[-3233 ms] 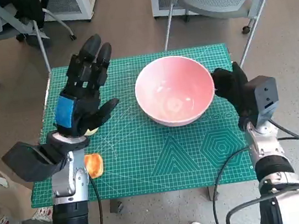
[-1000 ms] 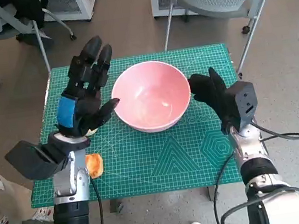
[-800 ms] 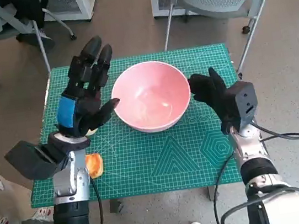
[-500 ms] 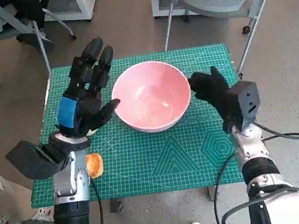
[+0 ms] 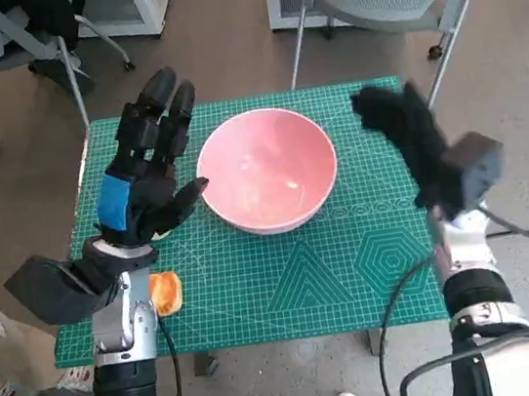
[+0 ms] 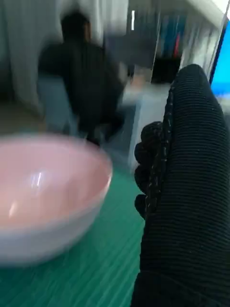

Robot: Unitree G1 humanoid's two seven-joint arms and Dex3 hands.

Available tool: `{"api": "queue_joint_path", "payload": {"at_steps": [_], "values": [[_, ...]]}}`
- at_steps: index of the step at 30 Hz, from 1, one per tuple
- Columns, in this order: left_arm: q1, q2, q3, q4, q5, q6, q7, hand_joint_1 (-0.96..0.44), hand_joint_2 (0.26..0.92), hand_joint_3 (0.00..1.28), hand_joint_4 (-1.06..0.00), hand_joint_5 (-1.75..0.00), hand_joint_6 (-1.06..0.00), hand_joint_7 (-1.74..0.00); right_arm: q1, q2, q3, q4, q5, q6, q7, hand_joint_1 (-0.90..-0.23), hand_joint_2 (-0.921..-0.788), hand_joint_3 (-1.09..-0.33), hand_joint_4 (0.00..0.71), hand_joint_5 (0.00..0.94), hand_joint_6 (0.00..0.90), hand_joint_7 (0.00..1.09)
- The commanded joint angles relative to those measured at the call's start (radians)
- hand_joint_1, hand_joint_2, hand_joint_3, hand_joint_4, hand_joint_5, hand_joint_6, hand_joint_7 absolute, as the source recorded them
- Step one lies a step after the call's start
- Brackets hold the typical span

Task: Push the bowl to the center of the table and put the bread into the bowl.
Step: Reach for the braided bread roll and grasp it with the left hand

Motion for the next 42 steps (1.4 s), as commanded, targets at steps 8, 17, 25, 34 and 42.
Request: {"api": "queue_joint_path", "payload": {"at_steps": [8, 17, 25, 34, 42], "values": [[0.009, -0.005, 0.001, -0.018, -0.019, 0.003, -0.004, -0.64, 0.921, 0.21, -0.08, 0.00, 0.00, -0.44, 0.122, 0.087, 0.023, -0.274, 0.195, -0.131, 0.213, -0.658, -0.921, -0.934, 0.071, 0.001, 0.112, 0.04], [0.024, 0.004, 0.002, -0.056, -0.034, 0.020, -0.006, -0.63, 0.921, 0.21, -0.08, 0.00, 0.00, -0.44, 0.144, 0.099, 0.039, -0.351, 0.274, -0.118, 0.299, -0.666, -0.921, -0.901, 0.075, 0.003, 0.118, 0.06], [0.101, 0.044, -0.018, -0.213, 0.012, 0.059, 0.006, -0.63, 0.921, 0.21, -0.08, 0.00, 0.00, -0.45, 0.158, 0.098, 0.044, -0.375, 0.257, -0.078, 0.272, -0.673, -0.921, -0.894, 0.076, 0.003, 0.117, 0.06], [0.321, 0.421, 0.003, -0.730, 0.488, 0.452, -0.064, -0.58, 0.832, 0.05, -0.04, 0.00, -0.06, -0.24, 0.182, 0.108, 0.058, -0.432, 0.255, -0.044, 0.259, -0.665, -0.921, -0.898, 0.077, 0.003, 0.114, 0.07], [0.420, 0.395, 0.046, -0.997, 0.653, 0.733, -0.023, -0.17, 0.715, 0.01, -0.08, -0.02, -0.20, -0.14, 0.173, 0.112, 0.059, -0.428, 0.258, -0.043, 0.264, -0.663, -0.921, -0.904, 0.078, 0.003, 0.111, 0.08]]}}
